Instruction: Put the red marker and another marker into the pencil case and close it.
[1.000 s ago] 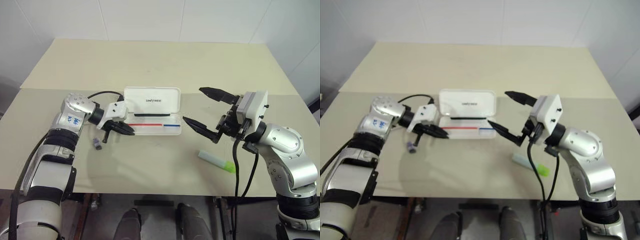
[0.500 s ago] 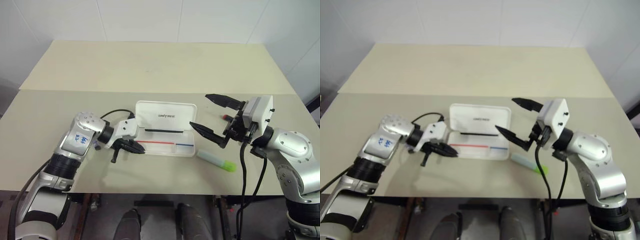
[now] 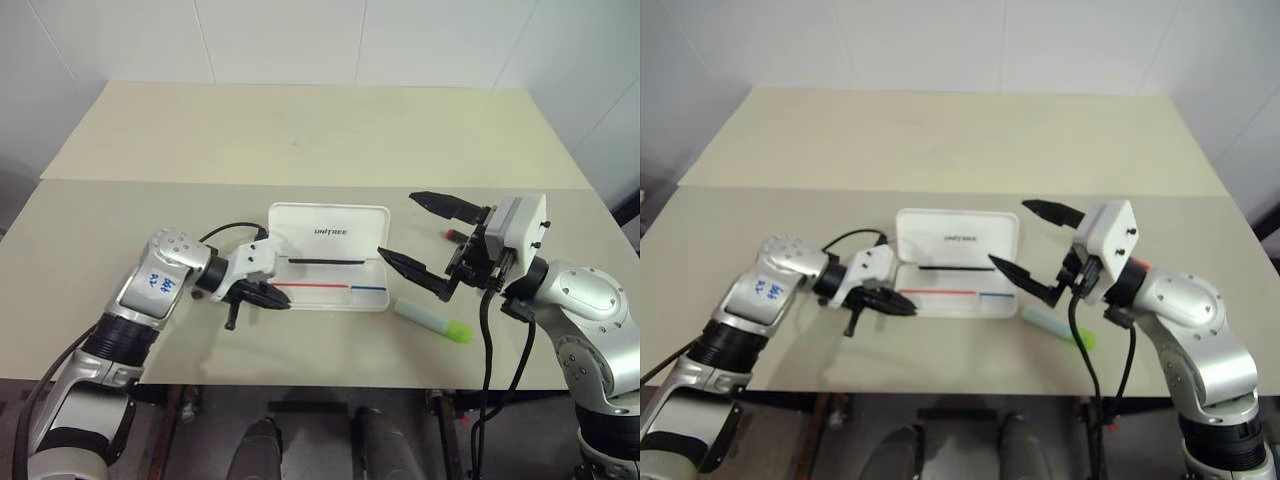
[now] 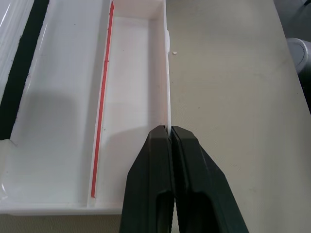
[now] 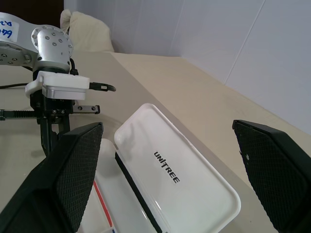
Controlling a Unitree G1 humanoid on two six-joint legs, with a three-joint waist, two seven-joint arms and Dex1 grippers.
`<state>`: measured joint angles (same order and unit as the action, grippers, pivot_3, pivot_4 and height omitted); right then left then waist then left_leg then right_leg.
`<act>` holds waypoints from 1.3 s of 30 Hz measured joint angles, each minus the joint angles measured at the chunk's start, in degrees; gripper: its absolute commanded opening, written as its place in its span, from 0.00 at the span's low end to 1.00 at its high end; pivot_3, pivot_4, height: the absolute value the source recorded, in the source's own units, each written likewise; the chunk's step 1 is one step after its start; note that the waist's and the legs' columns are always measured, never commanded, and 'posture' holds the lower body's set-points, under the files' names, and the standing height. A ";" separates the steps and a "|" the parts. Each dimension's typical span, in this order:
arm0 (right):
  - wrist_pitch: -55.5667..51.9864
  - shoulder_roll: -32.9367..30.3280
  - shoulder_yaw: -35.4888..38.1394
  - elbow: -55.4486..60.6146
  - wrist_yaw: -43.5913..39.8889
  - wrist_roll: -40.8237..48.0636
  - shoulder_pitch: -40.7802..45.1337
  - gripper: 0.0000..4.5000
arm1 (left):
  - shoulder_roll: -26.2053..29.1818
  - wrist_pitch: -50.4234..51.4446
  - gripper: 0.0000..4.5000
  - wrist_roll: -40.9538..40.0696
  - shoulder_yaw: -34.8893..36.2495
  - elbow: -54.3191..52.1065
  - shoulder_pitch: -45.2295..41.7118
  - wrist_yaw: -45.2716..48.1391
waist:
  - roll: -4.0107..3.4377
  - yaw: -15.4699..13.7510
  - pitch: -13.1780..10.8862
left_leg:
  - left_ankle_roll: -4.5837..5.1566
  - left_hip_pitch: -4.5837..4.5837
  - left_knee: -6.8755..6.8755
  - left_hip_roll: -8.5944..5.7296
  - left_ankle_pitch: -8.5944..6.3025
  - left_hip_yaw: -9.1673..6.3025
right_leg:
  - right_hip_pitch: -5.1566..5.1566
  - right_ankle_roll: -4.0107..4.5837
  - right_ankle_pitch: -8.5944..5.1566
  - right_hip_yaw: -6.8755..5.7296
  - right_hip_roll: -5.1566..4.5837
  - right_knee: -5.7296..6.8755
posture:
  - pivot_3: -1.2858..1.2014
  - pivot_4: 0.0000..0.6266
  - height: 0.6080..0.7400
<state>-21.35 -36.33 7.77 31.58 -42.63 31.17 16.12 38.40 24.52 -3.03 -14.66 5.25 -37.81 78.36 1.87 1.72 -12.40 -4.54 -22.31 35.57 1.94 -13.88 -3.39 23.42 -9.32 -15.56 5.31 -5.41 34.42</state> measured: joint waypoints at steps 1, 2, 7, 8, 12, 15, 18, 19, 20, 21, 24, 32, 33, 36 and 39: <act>-0.01 0.00 0.00 0.04 0.05 0.15 -0.16 1.00 | -0.12 0.30 0.00 0.00 -0.06 0.00 -0.07 -0.21 | 0.00 0.00 0.00 | 0.00 -0.01 0.05 0.00 0.00 0.00 | -0.02 0.10 -0.05 0.00 0.00 0.00 | 0.52 0.24 1.00; -0.02 0.00 0.00 0.06 0.08 0.33 -0.27 1.00 | -0.23 0.58 0.00 -0.02 -0.10 0.00 -0.11 -0.43 | 0.00 0.00 0.00 | 0.00 -0.01 0.08 0.00 0.00 0.00 | -0.03 0.11 -0.05 0.01 0.00 -0.01 | 0.52 0.24 1.00; -0.02 0.00 0.00 0.12 0.17 0.43 -0.32 1.00 | -0.36 3.59 0.14 -0.97 -0.35 -0.08 -0.21 -0.81 | 0.00 0.00 0.00 | 0.01 -0.02 0.16 0.00 0.01 0.00 | -0.04 0.13 -0.05 0.01 0.00 -0.01 | 0.52 0.24 1.00; -0.02 0.00 0.00 0.13 0.17 0.44 -0.31 1.00 | -0.37 3.84 0.22 -1.13 -0.66 -0.09 -0.21 -0.77 | 0.00 0.00 0.00 | 0.01 -0.04 0.15 0.00 0.01 0.00 | -0.03 0.12 -0.05 0.01 0.00 -0.01 | 0.52 0.24 1.00; -0.01 0.00 0.00 0.12 0.17 0.43 -0.31 1.00 | -0.53 4.12 0.53 -1.88 -1.04 -0.34 -0.21 -1.06 | 0.00 0.08 0.00 | 0.01 -0.04 0.10 0.00 0.00 0.00 | -0.01 0.09 -0.03 0.01 0.00 -0.01 | 0.52 0.24 1.00; 0.00 0.01 -0.01 0.11 0.16 0.43 -0.30 1.00 | -0.24 5.15 0.59 -3.76 -0.98 -1.61 -0.22 -0.43 | 0.00 0.00 0.00 | 0.02 -0.06 0.05 0.00 0.00 -0.01 | 0.01 0.00 0.02 0.00 0.00 -0.01 | 0.52 0.24 1.00; 0.07 0.08 -0.09 0.01 0.14 0.43 -0.23 1.00 | 0.41 6.54 0.59 -5.86 0.18 -3.53 -0.34 -0.27 | 0.00 0.00 0.00 | 0.03 -0.07 0.05 0.00 -0.01 -0.01 | 0.01 -0.03 0.03 0.01 0.00 -0.03 | 0.52 0.24 1.00; 0.10 0.15 -0.14 -0.08 0.13 0.43 -0.23 1.00 | 0.93 7.29 0.59 -6.64 0.94 -4.43 -0.35 -0.35 | 0.00 0.07 0.00 | 0.03 -0.07 0.04 0.00 -0.01 -0.01 | 0.03 -0.03 0.03 0.00 0.00 -0.03 | 0.52 0.24 1.00; 0.12 0.23 -0.18 -0.20 0.11 0.43 -0.23 1.00 | 1.27 8.00 0.59 -7.69 1.93 -5.26 -0.44 -0.41 | 0.00 0.08 0.00 | 0.03 -0.07 0.03 0.00 -0.01 0.00 | 0.02 -0.03 0.03 0.01 0.00 -0.03 | 0.52 0.24 1.00; 0.15 0.36 -0.20 -0.30 0.07 0.42 -0.23 1.00 | 1.56 8.56 0.59 -8.69 3.22 -6.08 -0.61 -0.58 | 0.00 0.06 0.00 | 0.03 -0.07 0.03 0.00 -0.01 -0.01 | 0.03 -0.01 0.02 0.00 0.00 -0.03 | 0.52 0.24 1.00; 0.26 0.41 -0.20 -1.03 -0.37 0.44 -0.24 1.00 | 2.26 10.32 0.71 -12.16 6.86 -9.02 -0.66 -1.53 | 0.01 0.04 0.00 | 0.03 -0.08 0.04 0.00 -0.01 0.00 | 0.02 -0.02 0.02 0.00 -0.01 -0.05 | 0.52 0.24 1.00; 1.47 -9.03 5.14 -13.10 -8.59 0.64 1.39 1.00 | 1.07 5.23 0.99 -20.03 16.45 -9.62 0.25 -3.29 | 0.00 -0.04 0.00 | 0.03 -0.07 0.05 0.00 -0.02 0.03 | -0.01 0.04 0.01 0.00 -0.02 -0.17 | 0.52 0.24 1.00; 1.74 -10.90 5.81 -15.91 -10.22 0.29 1.65 1.00 | 0.88 4.79 0.99 -20.91 17.44 -8.91 0.06 -3.40 | 0.00 -0.10 -0.01 | 0.03 -0.08 0.05 0.00 -0.02 0.03 | -0.02 0.04 0.01 0.00 -0.02 -0.18 | 0.52 0.24 1.00; 4.28 -16.74 6.35 -27.99 -15.95 -2.45 4.42 1.00 | 0.82 5.19 0.99 -24.12 19.78 -6.69 -1.50 -3.46 | 0.00 0.02 -0.01 | 0.04 -0.09 0.07 0.00 -0.02 0.06 | -0.02 0.03 0.02 0.01 -0.01 -0.27 | 0.52 0.24 1.00; 5.30 -19.57 5.54 -36.80 -21.36 -4.30 7.97 1.00 | 0.32 6.64 0.99 -26.63 20.30 -6.63 -4.32 -3.96 | -0.01 0.10 -0.01 | 0.04 -0.08 0.05 0.00 -0.02 0.06 | -0.02 -0.20 0.14 0.02 -0.01 -0.25 | 0.52 0.24 1.00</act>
<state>-16.05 -55.91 13.31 -5.21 -64.00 26.87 24.09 38.71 31.16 -29.66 5.64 -1.38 -42.13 74.40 1.86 1.82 -12.41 -4.49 -22.39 35.62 1.93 -13.90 -3.33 23.40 -9.52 -15.42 5.33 -5.42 34.17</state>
